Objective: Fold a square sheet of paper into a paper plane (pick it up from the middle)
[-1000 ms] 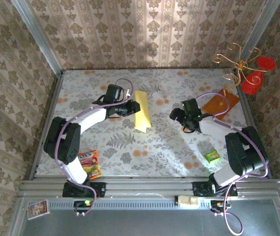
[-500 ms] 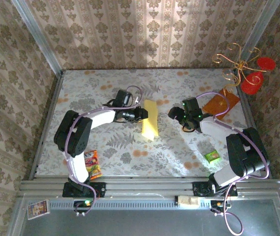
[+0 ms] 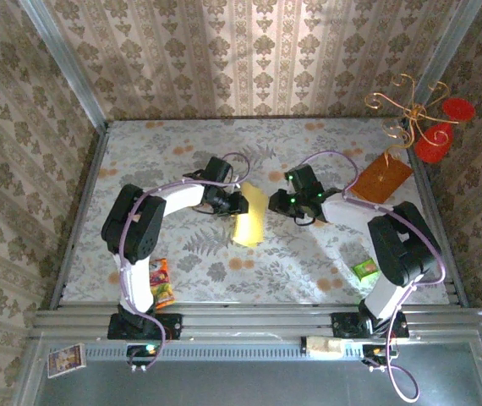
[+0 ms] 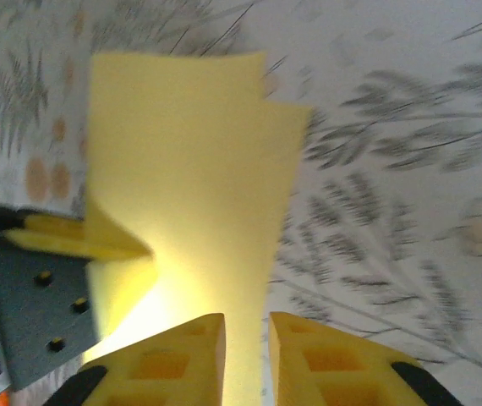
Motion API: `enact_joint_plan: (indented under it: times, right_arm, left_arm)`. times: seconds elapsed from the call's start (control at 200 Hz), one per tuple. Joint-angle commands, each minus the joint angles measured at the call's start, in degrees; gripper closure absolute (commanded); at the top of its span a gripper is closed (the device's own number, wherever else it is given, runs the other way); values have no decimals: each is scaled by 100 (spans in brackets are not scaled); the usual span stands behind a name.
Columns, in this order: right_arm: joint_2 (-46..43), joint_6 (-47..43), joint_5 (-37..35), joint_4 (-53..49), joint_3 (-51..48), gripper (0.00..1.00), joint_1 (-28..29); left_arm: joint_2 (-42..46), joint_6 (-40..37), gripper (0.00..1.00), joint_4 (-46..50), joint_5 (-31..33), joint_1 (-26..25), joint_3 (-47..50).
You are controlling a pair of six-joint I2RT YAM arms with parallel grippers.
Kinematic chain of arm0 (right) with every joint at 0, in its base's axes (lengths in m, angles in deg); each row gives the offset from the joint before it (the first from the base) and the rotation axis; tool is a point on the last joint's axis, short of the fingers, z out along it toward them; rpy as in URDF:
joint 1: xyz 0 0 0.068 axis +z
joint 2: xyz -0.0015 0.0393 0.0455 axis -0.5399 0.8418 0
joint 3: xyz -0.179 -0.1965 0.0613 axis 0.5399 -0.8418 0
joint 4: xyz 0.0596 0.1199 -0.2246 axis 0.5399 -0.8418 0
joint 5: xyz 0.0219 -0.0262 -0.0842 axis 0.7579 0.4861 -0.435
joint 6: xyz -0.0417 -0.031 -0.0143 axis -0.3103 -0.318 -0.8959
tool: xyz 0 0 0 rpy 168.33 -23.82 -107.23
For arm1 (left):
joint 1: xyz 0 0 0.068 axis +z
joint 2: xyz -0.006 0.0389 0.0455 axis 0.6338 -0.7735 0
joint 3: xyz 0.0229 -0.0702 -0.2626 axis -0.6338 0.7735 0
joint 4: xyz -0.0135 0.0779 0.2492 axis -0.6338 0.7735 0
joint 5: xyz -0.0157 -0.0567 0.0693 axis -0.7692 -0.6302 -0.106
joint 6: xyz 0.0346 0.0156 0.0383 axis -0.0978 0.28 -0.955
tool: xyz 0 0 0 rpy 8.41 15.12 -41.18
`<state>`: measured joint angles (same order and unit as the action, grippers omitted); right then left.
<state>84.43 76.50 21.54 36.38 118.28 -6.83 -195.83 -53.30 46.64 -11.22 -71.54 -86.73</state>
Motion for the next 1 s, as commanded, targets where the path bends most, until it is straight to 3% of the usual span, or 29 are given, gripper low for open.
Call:
enact_joint_plan:
  times: [0.0,0.225,0.6,0.735,0.9,0.995]
  right_arm:
    - [400,-28,552,34,267,82,115]
    - [1225,-72,634,-396,981,90,282]
    - [1630,-90,327,-791,1054,91,328]
    - [1640,-57,245,-885,966,91,336]
    - [1527,177,199,-844,940,90,342]
    - [1469,252,159,-842,938,90,347]
  left_arm:
    - [-93,-247,78,318,188,-4,-135]
    - [-154,-221,77,407,317,-73,-122]
    - [-14,-96,74,452,557,-127,-52]
    - [285,153,63,514,871,-127,115]
    - [799,531,39,583,1153,-243,342]
    - [974,732,33,583,1335,-328,467]
